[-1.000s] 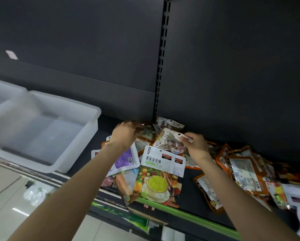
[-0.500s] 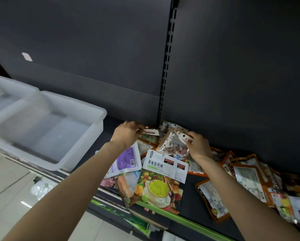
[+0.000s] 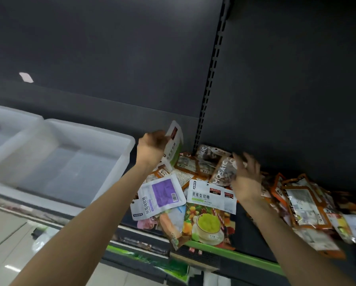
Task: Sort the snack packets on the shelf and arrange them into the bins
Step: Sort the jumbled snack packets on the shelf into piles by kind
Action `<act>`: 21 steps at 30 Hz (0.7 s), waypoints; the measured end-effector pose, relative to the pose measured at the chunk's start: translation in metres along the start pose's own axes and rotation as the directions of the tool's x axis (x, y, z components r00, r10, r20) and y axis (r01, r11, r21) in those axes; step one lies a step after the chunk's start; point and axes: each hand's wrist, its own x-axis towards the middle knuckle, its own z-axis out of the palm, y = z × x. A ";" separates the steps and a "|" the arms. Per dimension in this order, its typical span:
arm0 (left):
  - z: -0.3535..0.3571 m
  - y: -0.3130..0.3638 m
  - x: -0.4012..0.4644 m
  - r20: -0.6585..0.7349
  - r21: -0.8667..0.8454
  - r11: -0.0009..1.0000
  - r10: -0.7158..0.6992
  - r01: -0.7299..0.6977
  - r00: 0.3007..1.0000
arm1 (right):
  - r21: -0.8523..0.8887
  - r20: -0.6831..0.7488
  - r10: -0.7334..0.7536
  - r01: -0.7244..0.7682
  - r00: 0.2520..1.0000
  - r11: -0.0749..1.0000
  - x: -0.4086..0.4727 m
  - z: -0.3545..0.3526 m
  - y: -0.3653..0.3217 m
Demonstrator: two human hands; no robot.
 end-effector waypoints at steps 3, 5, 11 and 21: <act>0.013 0.009 -0.006 0.134 -0.047 0.989 0.144 -0.139 0.980 | 0.444 0.014 0.009 -0.014 1.000 0.896 -0.011 -0.001 -0.026; 0.031 0.020 -0.012 0.259 -0.047 0.973 0.231 -0.226 0.938 | 0.797 0.254 0.125 -0.281 0.959 0.535 -0.014 -0.016 -0.047; 0.081 0.033 -0.037 0.706 -0.034 0.873 0.365 -0.486 0.607 | 0.901 0.346 0.372 -0.415 0.862 0.125 -0.032 -0.048 -0.029; 0.171 0.055 -0.087 0.773 0.267 0.676 0.275 -0.687 0.572 | 0.867 0.249 0.614 -0.455 0.749 0.203 -0.090 -0.072 0.106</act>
